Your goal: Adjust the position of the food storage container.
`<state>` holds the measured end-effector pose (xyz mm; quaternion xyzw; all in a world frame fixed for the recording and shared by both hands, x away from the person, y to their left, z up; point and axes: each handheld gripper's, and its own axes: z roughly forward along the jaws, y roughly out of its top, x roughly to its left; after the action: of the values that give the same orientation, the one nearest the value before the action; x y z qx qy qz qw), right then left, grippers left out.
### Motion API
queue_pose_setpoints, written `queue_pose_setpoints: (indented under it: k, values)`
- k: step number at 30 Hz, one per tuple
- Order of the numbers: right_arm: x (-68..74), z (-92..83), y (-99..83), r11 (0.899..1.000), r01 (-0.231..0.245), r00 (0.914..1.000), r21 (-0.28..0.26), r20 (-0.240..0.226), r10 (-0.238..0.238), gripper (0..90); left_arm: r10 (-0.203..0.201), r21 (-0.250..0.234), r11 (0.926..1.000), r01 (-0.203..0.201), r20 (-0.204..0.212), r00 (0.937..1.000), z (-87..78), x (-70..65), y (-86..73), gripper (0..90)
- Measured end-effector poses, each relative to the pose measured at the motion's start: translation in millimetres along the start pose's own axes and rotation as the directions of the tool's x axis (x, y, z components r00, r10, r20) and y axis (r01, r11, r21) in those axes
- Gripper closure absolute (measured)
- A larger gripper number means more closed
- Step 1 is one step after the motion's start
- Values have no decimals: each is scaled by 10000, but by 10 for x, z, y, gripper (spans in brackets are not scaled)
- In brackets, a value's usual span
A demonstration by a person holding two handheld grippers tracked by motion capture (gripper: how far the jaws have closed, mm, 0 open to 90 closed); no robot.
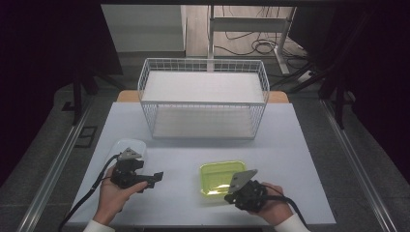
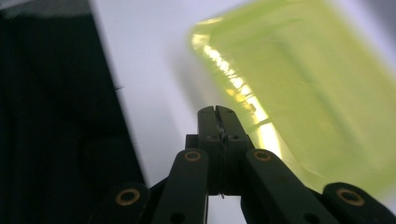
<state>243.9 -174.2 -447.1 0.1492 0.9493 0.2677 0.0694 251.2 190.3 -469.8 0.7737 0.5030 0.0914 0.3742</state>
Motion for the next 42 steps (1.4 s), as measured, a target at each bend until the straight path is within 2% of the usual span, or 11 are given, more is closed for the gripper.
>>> queue_pose_setpoints:
  k: [4, 5, 6, 8, 9, 11, 14, 17, 28, 31, 42]
  values:
    - [-289, -190, -192, 9892, -1409, 9834, -407, 1099, 1446, 888, -1, 59, 10000, 1, 26, 10000, 7, 1, 2, 129]
    - [-428, -228, -322, 9720, -2259, 9563, -640, 1756, 2338, 888, -24, 33, 10000, 24, -13, 10000, 7, 3, 3, 130]
    - [-428, -228, -322, 9720, -2259, 9563, -640, 1756, 2338, 888, -23, 47, 10000, 23, -24, 10000, 4, 9, 6, 130]
    - [-541, -225, -443, 9498, -3014, 9242, -838, 2195, 3126, 888, -39, 23, 10000, 39, -34, 10000, 3, 15, 10, 131]
    - [-618, -200, -528, 9311, -3557, 8962, -810, 2529, 3644, 888, -32, 26, 10000, 32, -47, 10000, 5, 17, 11, 131]
    - [-657, -150, -566, 9184, -3911, 8835, -593, 2552, 3927, 888, -35, 63, 10000, 35, -66, 10000, 11, 19, 11, 131]
    - [-662, -80, -568, 9146, -4032, 8806, -287, 2596, 3964, 888, -72, 117, 9999, 72, -41, 10000, 23, 12, 10, 131]
    - [-613, 31, -502, 9275, -3734, 8953, 195, 2695, 3548, 888, -111, 149, 9998, 112, -47, 9999, 25, 9, 9, 132]
    - [-536, 199, -263, 9327, -3603, 8988, 147, 2730, 3429, 888, -147, 214, 9997, 143, 161, 9998, 42, 0, 10, 136]
    - [-487, 265, -181, 9399, -3413, 9115, 85, 2473, 3287, 888, -167, 161, 9997, 165, 136, 9998, 37, 3, 10, 136]
    - [-388, 366, -53, 9434, -3317, 9215, -69, 2119, 3255, 888, -194, 112, 9998, 191, 250, 9995, 40, 0, 10, 136]
